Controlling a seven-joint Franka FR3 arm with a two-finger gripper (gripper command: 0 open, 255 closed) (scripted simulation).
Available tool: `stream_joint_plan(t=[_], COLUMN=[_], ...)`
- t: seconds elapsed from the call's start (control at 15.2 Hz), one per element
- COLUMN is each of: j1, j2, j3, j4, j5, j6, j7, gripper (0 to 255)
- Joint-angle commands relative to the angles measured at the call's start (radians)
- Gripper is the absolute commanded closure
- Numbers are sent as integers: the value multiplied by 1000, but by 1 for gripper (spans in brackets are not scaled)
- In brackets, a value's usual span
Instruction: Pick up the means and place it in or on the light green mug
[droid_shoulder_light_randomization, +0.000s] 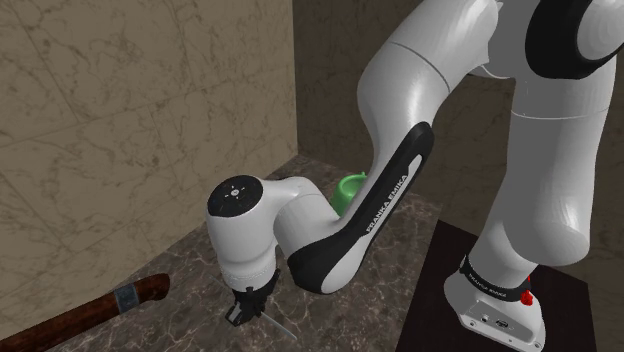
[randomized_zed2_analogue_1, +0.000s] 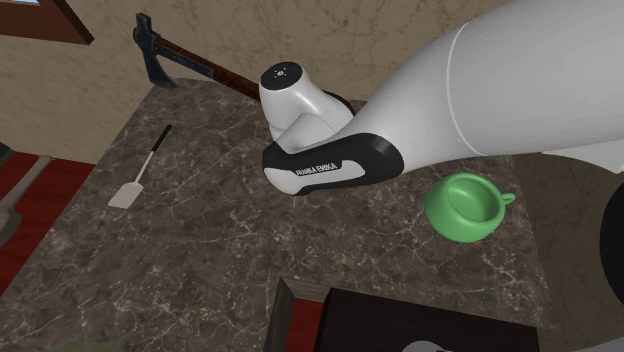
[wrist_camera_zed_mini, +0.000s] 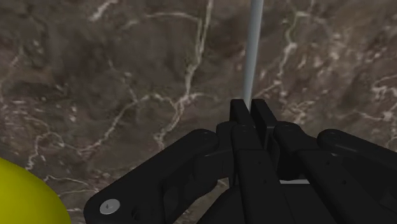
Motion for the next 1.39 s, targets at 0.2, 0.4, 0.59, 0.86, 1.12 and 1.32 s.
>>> stream_joint_plan(t=[0.2, 0.4, 0.59, 0.86, 1.12, 1.32], j1=[0, -18, -33, -51, -64, -72], j2=[0, -35, -70, -116, -159, -191], j3=[0, 22, 41, 62, 77, 85], j4=[0, 4, 10, 21, 37, 52], j5=[0, 42, 84, 138, 189, 225], j6=[0, -27, -56, -96, -138, -171], j7=[0, -31, -62, -102, -140, -166], gripper=[255, 255, 255, 255, 255, 255])
